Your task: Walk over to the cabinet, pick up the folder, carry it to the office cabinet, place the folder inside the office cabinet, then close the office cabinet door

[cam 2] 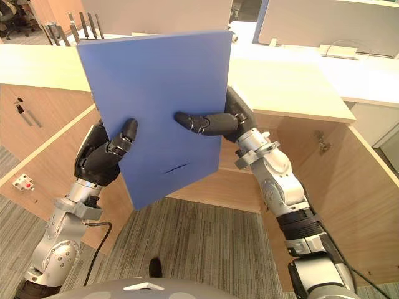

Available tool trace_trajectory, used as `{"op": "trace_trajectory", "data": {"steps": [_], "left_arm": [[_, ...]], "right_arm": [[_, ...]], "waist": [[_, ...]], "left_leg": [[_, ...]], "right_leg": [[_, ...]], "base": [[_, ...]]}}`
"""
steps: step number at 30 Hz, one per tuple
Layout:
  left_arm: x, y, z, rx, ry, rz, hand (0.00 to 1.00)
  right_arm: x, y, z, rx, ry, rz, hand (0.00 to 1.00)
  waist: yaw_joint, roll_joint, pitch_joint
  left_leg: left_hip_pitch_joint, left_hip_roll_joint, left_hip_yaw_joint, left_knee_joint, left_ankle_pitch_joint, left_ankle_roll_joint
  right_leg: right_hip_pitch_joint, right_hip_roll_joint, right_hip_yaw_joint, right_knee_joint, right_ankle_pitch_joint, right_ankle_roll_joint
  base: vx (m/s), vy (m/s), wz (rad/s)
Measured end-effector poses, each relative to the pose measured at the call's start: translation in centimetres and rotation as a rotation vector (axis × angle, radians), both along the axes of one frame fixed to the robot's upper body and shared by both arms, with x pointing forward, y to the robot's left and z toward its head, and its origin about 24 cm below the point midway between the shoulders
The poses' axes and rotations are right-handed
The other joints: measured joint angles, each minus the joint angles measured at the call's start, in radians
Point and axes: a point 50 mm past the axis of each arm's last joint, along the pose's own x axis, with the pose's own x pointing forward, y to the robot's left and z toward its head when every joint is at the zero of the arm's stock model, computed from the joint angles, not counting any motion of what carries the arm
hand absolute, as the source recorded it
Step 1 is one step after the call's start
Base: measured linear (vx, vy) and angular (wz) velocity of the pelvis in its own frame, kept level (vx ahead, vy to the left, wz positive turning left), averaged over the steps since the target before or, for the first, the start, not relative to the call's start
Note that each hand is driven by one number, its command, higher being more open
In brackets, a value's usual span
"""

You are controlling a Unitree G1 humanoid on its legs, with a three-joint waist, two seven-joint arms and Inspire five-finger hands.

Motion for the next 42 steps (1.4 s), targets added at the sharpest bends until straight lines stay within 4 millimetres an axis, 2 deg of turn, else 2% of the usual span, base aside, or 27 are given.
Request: {"op": "trace_trajectory", "data": {"steps": [3,7,10,16,19,20,25,30,31,32,36,38,40,42], "left_arm": [[0.0,0.2,-0.1,0.024,0.014,-0.011,0.00],[-0.3,-0.3,-0.8,0.132,0.066,-0.103,0.00],[-0.5,-0.3,-1.2,0.199,0.083,-0.163,0.00],[-0.8,-0.2,-1.7,0.228,0.113,-0.198,0.00],[-1.7,0.1,-2.7,0.228,0.162,-0.208,0.00],[-2.4,0.2,-3.4,0.224,0.197,-0.212,1.00],[-4.4,0.7,-6.1,0.201,0.347,-0.244,1.00],[-5.0,0.5,-9.6,0.004,0.466,-0.256,1.00],[-5.2,0.8,-10.8,-0.024,0.512,-0.218,1.00],[-5.2,1.0,-11.5,-0.036,0.533,-0.194,1.00],[-6.0,2.9,-16.0,-0.092,0.704,-0.023,1.00],[-7.1,3.9,-18.3,-0.122,0.824,0.106,1.00],[-9.5,5.4,-21.7,-0.158,1.018,0.319,1.00],[-11.0,6.2,-23.4,-0.203,1.129,0.454,1.00]], "right_arm": [[-0.6,-0.6,-1.0,0.033,0.054,0.037,0.00],[-3.1,-2.3,-4.5,0.040,0.261,0.047,0.00],[-5.5,-2.7,-7.0,0.086,0.385,0.042,0.00],[-8.2,-2.7,-8.8,0.138,0.482,0.022,0.00],[-9.6,-2.5,-10.0,0.148,0.558,0.025,0.00],[-10.3,-2.4,-10.8,0.148,0.605,0.033,0.00],[-13.1,-1.7,-14.5,0.181,0.786,0.030,0.00],[-15.8,0.9,-20.7,0.372,1.045,0.063,0.00],[-16.2,1.4,-21.9,0.397,1.082,0.036,0.00],[-16.0,1.6,-22.3,0.392,1.090,0.025,0.00],[-15.6,1.9,-24.6,0.360,1.176,-0.051,0.00],[-15.9,1.9,-25.6,0.338,1.223,-0.112,0.00],[-16.5,1.9,-26.7,0.326,1.291,-0.205,0.00],[-16.5,1.8,-27.0,0.363,1.307,-0.275,0.00]], "waist": [[0.001,0.000,-0.001],[0.012,-0.001,-0.016],[0.021,0.004,-0.030],[0.020,0.008,-0.052],[0.011,0.011,-0.059],[0.002,0.012,-0.060],[-0.007,0.010,-0.061],[-0.003,0.000,-0.065],[-0.004,0.001,-0.065],[-0.005,0.002,-0.064],[-0.003,-0.001,-0.059],[-0.001,-0.004,-0.052],[0.003,-0.010,-0.028],[0.003,-0.012,-0.018]], "left_leg": [[-0.001,-0.003,0.000,0.000,0.000,0.000],[-0.008,-0.010,-0.004,0.001,-0.001,-0.001],[-0.019,-0.009,-0.003,0.001,-0.001,-0.002],[-0.021,-0.005,-0.003,0.003,-0.002,-0.003],[-0.023,-0.001,-0.003,0.002,-0.002,-0.005],[-0.023,0.000,-0.005,0.001,-0.002,-0.005],[-0.024,0.002,-0.009,0.001,-0.001,-0.007],[-0.024,0.013,-0.009,0.000,-0.003,-0.009],[-0.024,0.015,-0.009,0.000,-0.003,-0.009],[-0.024,0.016,-0.009,0.000,-0.004,-0.008],[-0.021,0.016,-0.007,0.000,-0.010,-0.004],[-0.021,0.015,-0.006,0.000,-0.012,-0.005],[-0.021,0.014,-0.006,0.000,-0.016,-0.008],[-0.023,0.012,-0.006,0.000,-0.019,-0.008]], "right_leg": [[0.000,-0.002,0.001,0.000,0.000,0.000],[-0.004,-0.002,0.000,0.000,-0.002,-0.001],[-0.018,0.000,0.002,0.003,-0.002,-0.002],[-0.029,0.002,0.006,0.022,-0.011,-0.003],[-0.038,0.003,0.007,0.038,-0.020,-0.002],[-0.038,0.004,0.007,0.038,-0.022,0.001],[-0.040,0.006,0.008,0.038,-0.022,0.001],[-0.033,0.012,0.011,0.021,-0.017,0.002],[-0.033,0.014,0.016,0.019,-0.017,0.002],[-0.033,0.016,0.018,0.017,-0.017,0.002],[-0.031,0.017,0.025,0.015,-0.018,0.002],[-0.030,0.017,0.026,0.015,-0.019,0.000],[-0.029,0.016,0.025,0.013,-0.021,0.000],[-0.028,0.016,0.024,0.007,-0.021,0.000]], "base": [[0.00,0.000,0.00],[0.00,0.000,0.02],[0.00,0.000,0.00],[0.00,0.000,-0.01],[0.00,0.000,0.00],[0.00,0.000,0.00],[0.00,0.000,0.00],[0.00,-0.001,-0.01],[0.00,-0.008,-0.03],[-0.01,-0.010,-0.06],[0.00,-0.002,-0.01],[0.02,0.000,0.00],[0.04,-0.006,0.01],[0.04,-0.005,0.01]]}}
